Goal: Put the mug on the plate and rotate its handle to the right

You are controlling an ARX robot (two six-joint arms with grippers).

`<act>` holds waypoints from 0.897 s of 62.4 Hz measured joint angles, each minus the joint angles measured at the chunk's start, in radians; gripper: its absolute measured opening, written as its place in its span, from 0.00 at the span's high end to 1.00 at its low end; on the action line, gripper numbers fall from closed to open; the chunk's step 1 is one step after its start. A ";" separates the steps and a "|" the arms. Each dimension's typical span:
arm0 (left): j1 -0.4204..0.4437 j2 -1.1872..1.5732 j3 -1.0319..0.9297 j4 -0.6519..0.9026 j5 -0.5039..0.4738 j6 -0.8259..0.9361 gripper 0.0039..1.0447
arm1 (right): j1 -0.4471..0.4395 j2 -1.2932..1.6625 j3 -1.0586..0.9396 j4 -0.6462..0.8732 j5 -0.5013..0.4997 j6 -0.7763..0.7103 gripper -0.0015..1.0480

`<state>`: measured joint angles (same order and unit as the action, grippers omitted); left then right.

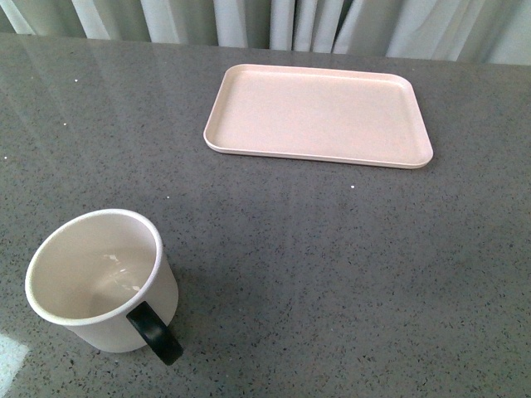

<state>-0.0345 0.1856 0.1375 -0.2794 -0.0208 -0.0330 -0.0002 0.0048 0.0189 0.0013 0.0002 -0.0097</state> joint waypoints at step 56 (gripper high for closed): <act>-0.218 0.952 0.279 0.220 0.029 0.047 0.09 | 0.000 0.000 0.000 0.000 0.000 0.000 0.09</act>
<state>-0.2527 1.1378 0.4168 -0.0597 0.0082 0.0135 -0.0002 0.0048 0.0189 0.0013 -0.0002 -0.0097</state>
